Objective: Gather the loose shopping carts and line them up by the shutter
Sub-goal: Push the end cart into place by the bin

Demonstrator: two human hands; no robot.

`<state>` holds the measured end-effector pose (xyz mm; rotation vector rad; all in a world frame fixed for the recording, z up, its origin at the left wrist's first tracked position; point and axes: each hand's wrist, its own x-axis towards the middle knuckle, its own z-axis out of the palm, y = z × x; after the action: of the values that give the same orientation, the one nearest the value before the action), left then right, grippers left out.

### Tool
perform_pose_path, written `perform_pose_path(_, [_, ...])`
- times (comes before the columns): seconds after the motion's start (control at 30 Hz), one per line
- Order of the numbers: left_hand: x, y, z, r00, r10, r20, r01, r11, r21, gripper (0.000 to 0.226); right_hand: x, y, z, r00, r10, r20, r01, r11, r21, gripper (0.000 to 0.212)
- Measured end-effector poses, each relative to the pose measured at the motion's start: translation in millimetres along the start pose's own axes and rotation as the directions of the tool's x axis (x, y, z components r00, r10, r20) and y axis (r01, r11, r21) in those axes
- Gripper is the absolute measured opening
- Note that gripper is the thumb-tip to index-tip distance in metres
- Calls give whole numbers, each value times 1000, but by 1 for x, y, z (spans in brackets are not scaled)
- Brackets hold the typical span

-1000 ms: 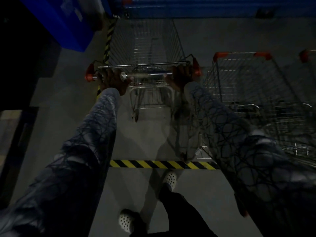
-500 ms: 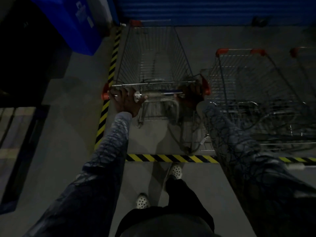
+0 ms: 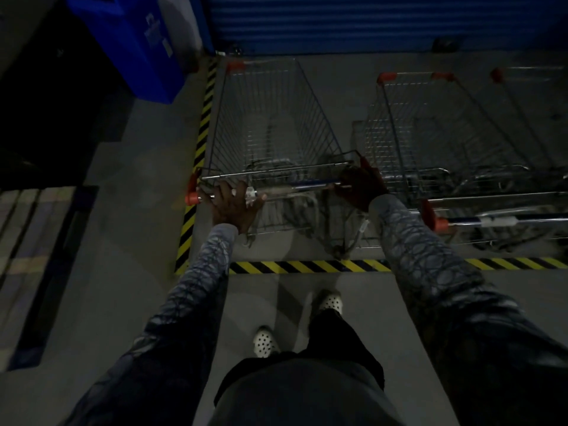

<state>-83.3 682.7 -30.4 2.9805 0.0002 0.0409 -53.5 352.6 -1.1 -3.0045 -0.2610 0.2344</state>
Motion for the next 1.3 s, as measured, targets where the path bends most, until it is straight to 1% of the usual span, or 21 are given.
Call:
perform_pose_path(0.07, [-10,-4,3,1000,9,8,-9,1000,27,73,-13,3,-2,1000,-28,-4,28,999,-27,51])
perform_pose_path(0.1, [-14,-4,4,1000,5,17,-6,999,48,76,-17,7,0,999,-32,-12,32,999,-18,45])
perform_pose_path(0.13, [-17,-3,5,999,-9,32,6,998,66,81,-23,12,1,1000,-30,-2,30,1000,-2,50])
perform_pose_path(0.2, [-24,1,7,999,-39,20,36,994,99,87,-30,18,0,999,-29,14,28,997,65,81])
perform_pose_path(0.23, [-26,3,8,999,-43,4,42,994,104,88,-34,21,-4,998,-56,12,55,994,94,86])
perform_pose_path(0.27, [-28,5,9,999,-42,-6,42,994,98,89,-40,21,-11,997,-73,38,69,993,95,78])
perform_pose_path(0.3, [-30,6,10,999,-44,6,43,994,97,91,-42,26,-16,994,-92,55,90,995,30,65])
perform_pose_path(0.37, [-30,9,12,999,-49,9,47,990,130,96,-44,37,-17,983,-139,120,151,983,-102,57])
perform_pose_path(0.4, [-30,11,12,998,-59,0,59,987,149,96,-48,41,-18,980,-152,125,167,979,-118,54])
perform_pose_path(0.43, [-29,14,10,997,-77,3,76,986,146,94,-51,48,-16,979,-181,95,192,973,-128,52])
perform_pose_path(0.5, [-29,18,8,994,-110,28,108,991,81,93,-57,64,-14,981,-181,75,190,972,-141,52])
perform_pose_path(0.53, [-29,19,8,990,-134,37,132,991,32,97,-60,69,-17,986,-163,22,164,972,-168,51])
perform_pose_path(0.6, [-31,21,9,984,-173,47,176,983,-51,102,-64,76,-20,987,-152,-42,140,966,-218,57])
perform_pose_path(0.67, [-36,23,11,983,-177,45,180,980,-82,98,-66,80,-19,990,-135,-40,121,961,-249,68])
perform_pose_path(0.73, [-45,29,15,983,-180,41,183,978,-102,93,-69,83,-15,995,-96,-16,89,966,-243,77])
perform_pose_path(0.83, [-58,41,16,983,-180,-35,179,983,-36,81,-75,91,-11,996,-68,-53,54,969,-240,69])
perform_pose_path(0.93, [-68,46,19,978,-166,-128,153,983,-105,65,-81,99,-1,996,-64,-61,42,951,-305,77])
perform_pose_path(1.0, [-73,50,20,975,-172,-142,150,977,-154,57,-86,102,1,995,-67,-68,41,943,-330,77])
perform_pose_path(1.1, [-79,56,21,966,-177,-189,151,978,-146,54,-94,105,2,983,-127,-132,83,951,-297,70])
perform_pose_path(1.17, [-82,56,20,961,-173,-218,140,977,-159,51,-99,104,2,983,-130,-127,90,955,-284,74])
perform_pose_path(1.3, [-85,56,18,962,-170,-212,133,975,-178,43,-104,105,8,984,-115,-137,61,937,-344,83])
